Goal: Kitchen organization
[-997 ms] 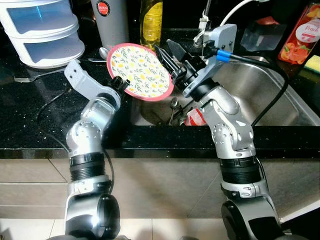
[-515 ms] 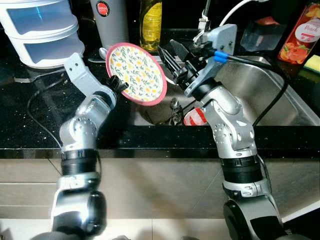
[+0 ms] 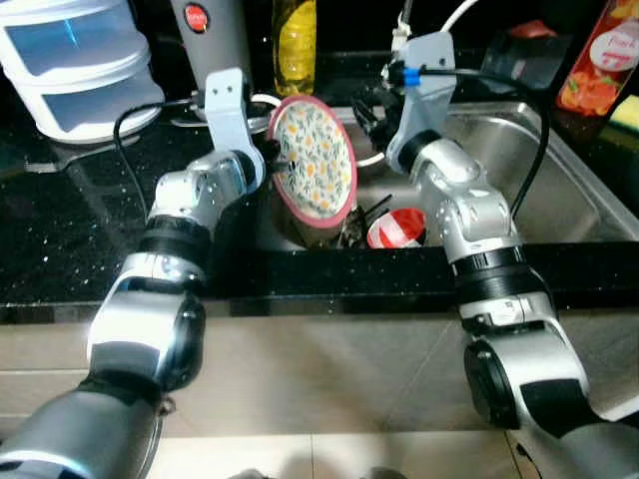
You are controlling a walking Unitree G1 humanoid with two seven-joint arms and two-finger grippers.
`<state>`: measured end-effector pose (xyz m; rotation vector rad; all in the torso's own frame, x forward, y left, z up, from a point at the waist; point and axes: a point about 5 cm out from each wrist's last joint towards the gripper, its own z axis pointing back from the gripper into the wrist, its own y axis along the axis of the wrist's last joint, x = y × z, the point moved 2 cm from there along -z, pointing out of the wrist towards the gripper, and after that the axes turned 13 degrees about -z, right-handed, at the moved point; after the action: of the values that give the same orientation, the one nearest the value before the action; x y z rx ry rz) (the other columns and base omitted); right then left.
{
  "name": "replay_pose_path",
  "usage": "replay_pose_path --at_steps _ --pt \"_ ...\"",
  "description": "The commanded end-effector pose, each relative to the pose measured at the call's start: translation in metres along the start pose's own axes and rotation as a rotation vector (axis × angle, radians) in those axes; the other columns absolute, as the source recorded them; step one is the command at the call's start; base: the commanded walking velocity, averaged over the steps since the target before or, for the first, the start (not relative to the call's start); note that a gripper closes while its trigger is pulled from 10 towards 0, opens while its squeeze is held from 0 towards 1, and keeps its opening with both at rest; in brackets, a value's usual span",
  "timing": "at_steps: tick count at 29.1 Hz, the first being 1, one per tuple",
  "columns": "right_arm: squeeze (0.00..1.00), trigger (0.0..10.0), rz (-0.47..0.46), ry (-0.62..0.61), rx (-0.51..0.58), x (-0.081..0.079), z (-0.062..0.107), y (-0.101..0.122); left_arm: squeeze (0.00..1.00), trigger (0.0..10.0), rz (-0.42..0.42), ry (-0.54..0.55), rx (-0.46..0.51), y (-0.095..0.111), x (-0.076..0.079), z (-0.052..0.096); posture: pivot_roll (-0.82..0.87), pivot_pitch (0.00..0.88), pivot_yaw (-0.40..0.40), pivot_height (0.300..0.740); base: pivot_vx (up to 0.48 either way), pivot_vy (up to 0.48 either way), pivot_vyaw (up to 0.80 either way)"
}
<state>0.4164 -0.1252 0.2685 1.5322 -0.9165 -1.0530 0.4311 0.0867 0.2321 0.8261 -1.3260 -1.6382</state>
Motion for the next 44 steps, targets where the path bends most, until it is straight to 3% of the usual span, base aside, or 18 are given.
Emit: replay_pose_path --at_steps 1,6,7,12,14,19,23,27,29,30,34,35,37,41,44 --pt "0.0 10.0 -0.041 -0.007 -0.044 0.006 -0.002 -0.006 0.0 10.0 -0.063 -0.062 -0.008 -0.001 0.021 -0.009 -0.11 0.017 0.095 0.74 0.0 0.0 0.0" --pt "0.0 10.0 -0.051 -0.015 -0.06 0.009 -0.002 -0.01 0.0 10.0 -0.067 -0.094 -0.027 -0.007 0.032 -0.012 -0.11 0.018 0.092 0.74 0.0 0.0 0.0" --pt "0.0 10.0 -0.052 -0.012 -0.066 0.008 -0.002 -0.014 1.0 10.0 -0.056 -0.103 -0.033 -0.011 0.037 -0.014 -0.09 0.01 0.085 0.74 0.0 0.0 0.0" --pt "0.0 10.0 -0.065 0.004 -0.062 0.002 -0.006 -0.02 1.0 10.0 -0.004 -0.127 -0.015 -0.013 0.042 -0.017 -0.08 0.0 0.079 0.74 0.0 0.0 0.0" --pt "0.0 10.0 -0.076 0.002 0.001 0.001 -0.007 -0.009 0.0 10.0 -0.022 -0.066 0.06 0.001 0.029 -0.014 -0.07 0.0 0.062 0.74 0.0 0.0 0.0" --pt "0.0 10.0 -0.054 0.026 0.076 -0.002 -0.004 0.001 0.0 10.0 -0.083 0.041 0.181 0.022 0.006 -0.006 -0.04 0.0 0.041 0.74 0.0 0.0 0.0" --pt "0.0 10.0 -0.019 0.08 0.136 -0.012 -0.003 0.01 0.0 10.0 -0.245 0.191 0.266 0.036 -0.018 0.006 -0.02 0.004 0.023 0.74 0.0 0.0 0.0" --pt "0.0 10.0 -0.013 0.093 0.19 -0.016 0.0 0.018 0.0 10.0 -0.297 0.224 0.327 0.04 -0.022 0.014 -0.01 0.032 0.023 0.74 0.0 0.0 0.0" --pt "0.0 10.0 -0.025 0.081 0.239 -0.014 0.004 0.025 0.0 10.0 -0.38 0.276 0.372 0.04 -0.028 0.026 0.0 0.035 0.024 0.74 0.0 0.0 0.0" --pt "0.0 10.0 -0.025 0.081 0.239 -0.014 0.004 0.025 0.0 10.0 -0.38 0.276 0.372 0.04 -0.028 0.026 0.0 0.035 0.024 0.74 0.0 0.0 0.0" --pt "0.0 10.0 -0.064 0.053 0.321 -0.009 0.017 0.031 0.0 10.0 -0.362 0.253 0.477 0.04 -0.038 0.063 0.03 0.023 0.042 0.74 0.0 0.0 0.0" --pt "0.0 10.0 -0.064 0.053 0.321 -0.009 0.017 0.031 0.0 10.0 -0.362 0.253 0.477 0.04 -0.038 0.063 0.03 0.023 0.042 0.74 0.0 0.0 0.0" --pt "0.0 10.0 -0.071 0.04 0.35 -0.007 0.02 0.032 0.0 10.0 -0.4 0.307 0.506 0.044 -0.046 0.076 0.05 0.011 0.055 0.74 0.0 0.0 0.0" --pt "0.0 10.0 -0.091 0.014 0.38 -0.003 0.022 0.034 0.0 10.0 -0.478 0.384 0.525 0.049 -0.052 0.087 0.06 0.001 0.062 0.74 0.0 0.0 0.0" --pt "0.0 10.0 -0.098 0.006 0.401 -0.004 0.024 0.036 0.0 10.0 -0.48 0.396 0.55 0.05 -0.05 0.093 0.06 0.0 0.076 0.74 0.0 0.0 0.0"
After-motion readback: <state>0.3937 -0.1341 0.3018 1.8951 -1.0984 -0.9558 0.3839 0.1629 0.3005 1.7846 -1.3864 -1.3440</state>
